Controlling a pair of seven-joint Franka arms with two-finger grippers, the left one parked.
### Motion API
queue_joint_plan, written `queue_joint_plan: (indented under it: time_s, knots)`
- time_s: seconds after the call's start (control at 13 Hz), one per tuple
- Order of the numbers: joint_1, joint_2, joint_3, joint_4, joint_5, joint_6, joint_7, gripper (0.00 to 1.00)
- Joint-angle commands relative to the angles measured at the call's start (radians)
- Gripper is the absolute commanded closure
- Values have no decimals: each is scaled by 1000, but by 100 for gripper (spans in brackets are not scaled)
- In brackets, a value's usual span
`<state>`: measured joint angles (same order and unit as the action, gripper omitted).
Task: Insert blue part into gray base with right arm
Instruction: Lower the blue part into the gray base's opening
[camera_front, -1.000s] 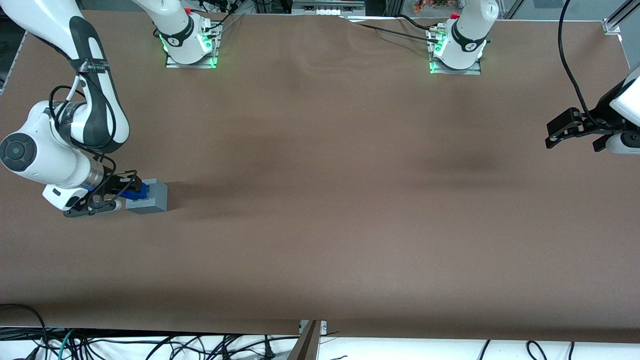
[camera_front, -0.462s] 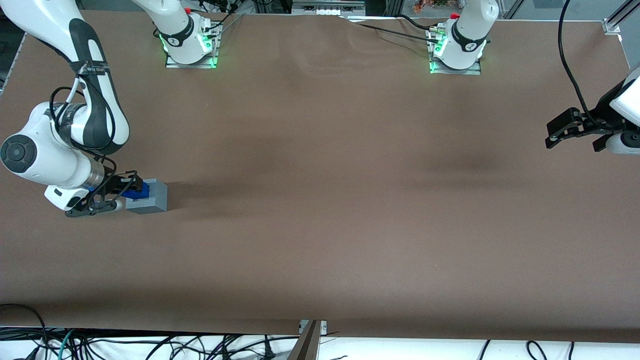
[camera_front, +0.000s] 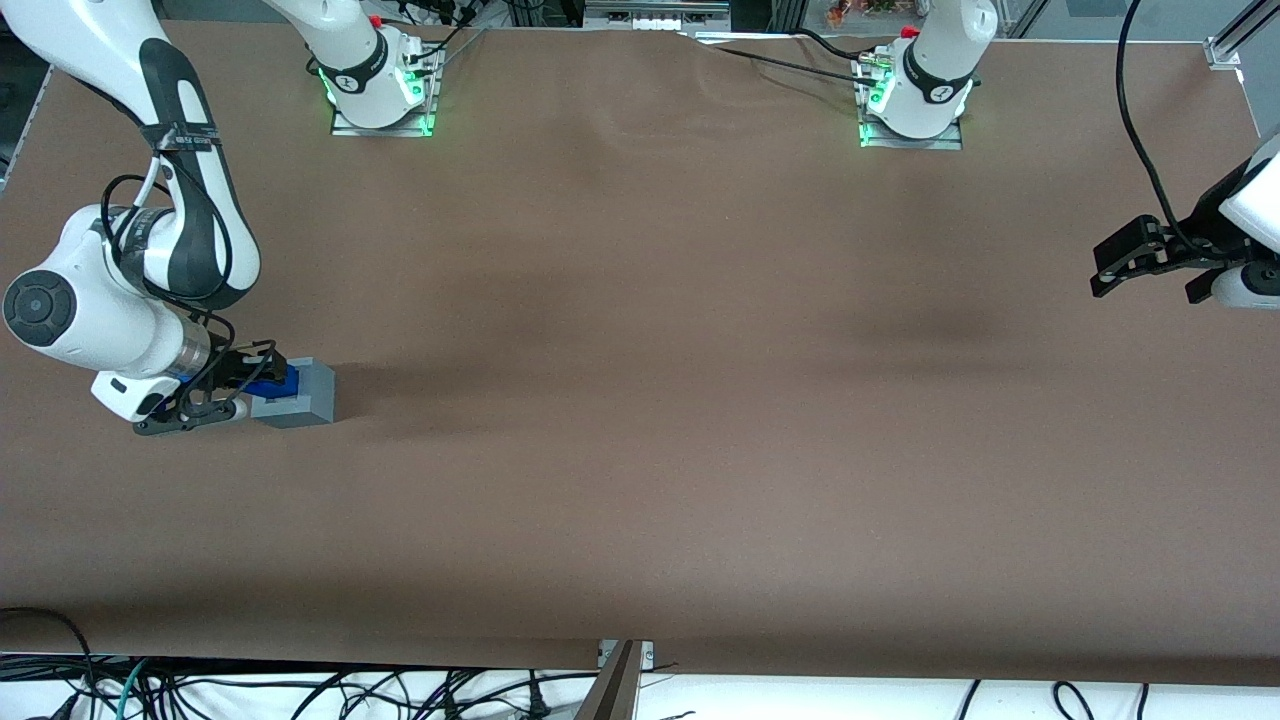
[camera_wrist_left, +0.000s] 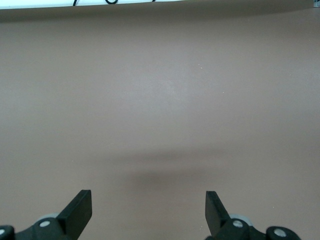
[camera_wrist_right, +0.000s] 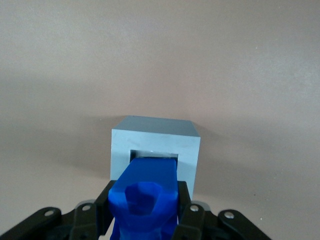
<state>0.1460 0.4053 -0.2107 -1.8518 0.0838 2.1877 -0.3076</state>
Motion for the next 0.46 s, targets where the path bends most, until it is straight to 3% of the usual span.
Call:
queue_joint_plan:
  time_s: [0.0, 0.38]
  knots:
    - [-5, -2, 4, -15, 22, 32, -25, 91]
    - [-5, -2, 4, -15, 30, 41, -19, 91]
